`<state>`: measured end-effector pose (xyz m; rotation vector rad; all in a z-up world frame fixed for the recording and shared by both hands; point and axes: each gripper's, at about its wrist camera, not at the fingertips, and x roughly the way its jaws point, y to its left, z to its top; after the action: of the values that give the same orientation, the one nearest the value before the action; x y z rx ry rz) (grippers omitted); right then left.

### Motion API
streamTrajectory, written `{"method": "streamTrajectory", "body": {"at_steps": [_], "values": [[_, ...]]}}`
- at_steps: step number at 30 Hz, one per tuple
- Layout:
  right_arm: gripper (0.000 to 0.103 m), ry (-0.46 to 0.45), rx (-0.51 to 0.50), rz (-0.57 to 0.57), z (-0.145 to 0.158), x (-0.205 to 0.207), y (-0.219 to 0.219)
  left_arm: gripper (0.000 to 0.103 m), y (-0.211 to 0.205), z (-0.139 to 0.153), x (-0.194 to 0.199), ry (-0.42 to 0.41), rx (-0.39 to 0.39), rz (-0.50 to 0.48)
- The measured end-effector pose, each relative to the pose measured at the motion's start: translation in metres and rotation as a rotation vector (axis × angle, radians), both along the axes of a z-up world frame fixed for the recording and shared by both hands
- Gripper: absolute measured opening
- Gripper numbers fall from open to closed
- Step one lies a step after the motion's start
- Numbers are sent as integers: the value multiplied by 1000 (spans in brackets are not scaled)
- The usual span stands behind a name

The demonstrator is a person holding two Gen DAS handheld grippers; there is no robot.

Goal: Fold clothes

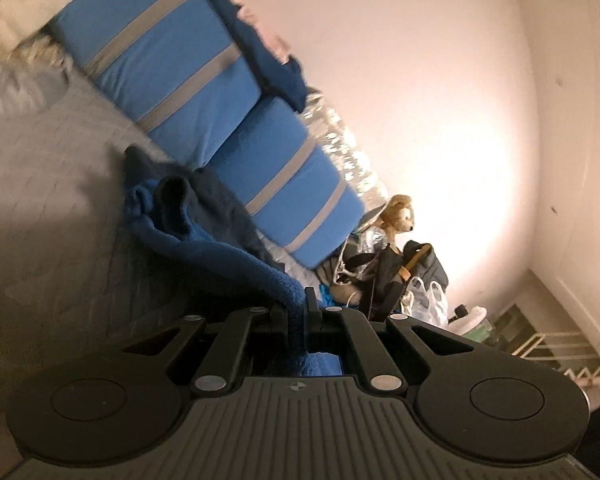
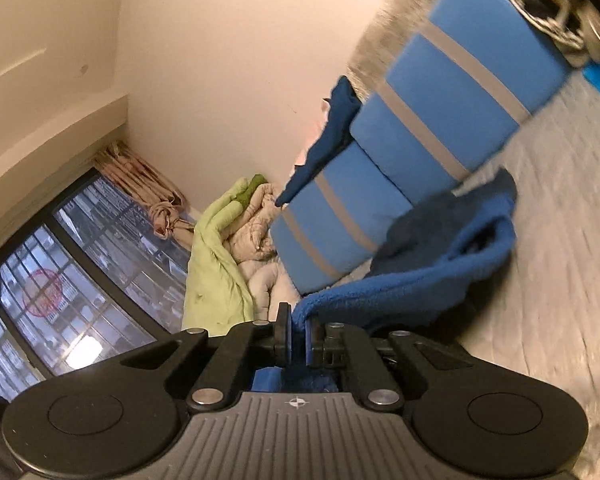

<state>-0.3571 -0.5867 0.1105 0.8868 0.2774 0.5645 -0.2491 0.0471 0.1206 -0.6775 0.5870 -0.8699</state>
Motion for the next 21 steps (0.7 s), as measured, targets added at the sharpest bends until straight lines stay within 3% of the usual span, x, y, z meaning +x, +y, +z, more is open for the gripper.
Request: {"method": "streamTrajectory", "body": {"at_steps": [3, 11, 21], "values": [[8, -45, -46, 52, 16, -4, 2, 6, 7, 9, -9, -41, -31, -3], [8, -90, -60, -37, 48, -3, 2, 6, 0, 30, 20, -74, -23, 66], [8, 60, -28, -232, 54, 60, -14, 6, -24, 38, 86, -55, 55, 163]]}}
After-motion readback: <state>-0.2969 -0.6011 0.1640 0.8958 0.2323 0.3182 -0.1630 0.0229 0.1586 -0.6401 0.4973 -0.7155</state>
